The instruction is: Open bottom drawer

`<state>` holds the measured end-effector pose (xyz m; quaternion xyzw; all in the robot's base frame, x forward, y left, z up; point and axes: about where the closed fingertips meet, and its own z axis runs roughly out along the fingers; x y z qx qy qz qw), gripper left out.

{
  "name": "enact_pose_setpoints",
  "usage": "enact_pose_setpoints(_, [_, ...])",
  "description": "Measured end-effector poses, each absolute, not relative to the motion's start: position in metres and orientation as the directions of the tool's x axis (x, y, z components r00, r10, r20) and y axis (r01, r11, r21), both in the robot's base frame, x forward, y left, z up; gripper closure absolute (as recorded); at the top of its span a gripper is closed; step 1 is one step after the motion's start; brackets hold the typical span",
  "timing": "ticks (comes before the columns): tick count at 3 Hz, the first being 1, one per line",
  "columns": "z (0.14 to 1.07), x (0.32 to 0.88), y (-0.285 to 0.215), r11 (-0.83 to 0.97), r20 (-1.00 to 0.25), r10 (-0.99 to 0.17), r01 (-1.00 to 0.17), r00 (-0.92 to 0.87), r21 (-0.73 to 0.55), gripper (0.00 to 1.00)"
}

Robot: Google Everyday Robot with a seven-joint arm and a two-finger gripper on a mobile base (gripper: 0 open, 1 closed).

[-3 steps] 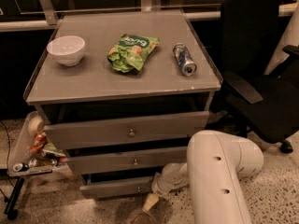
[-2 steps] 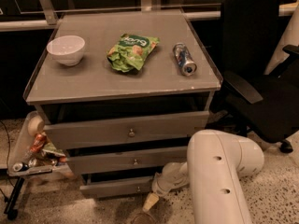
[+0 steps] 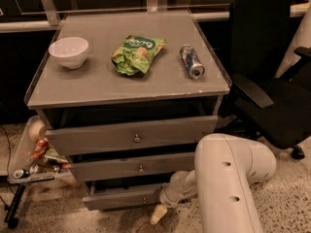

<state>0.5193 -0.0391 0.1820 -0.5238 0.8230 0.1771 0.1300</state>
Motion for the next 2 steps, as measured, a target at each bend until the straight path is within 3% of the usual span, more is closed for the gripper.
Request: enact_pose_setpoints(2, [0.1861, 0.4963, -0.0494, 0.386, -0.374, -0.824, -0.905, -0.426, 0.179, 0.00])
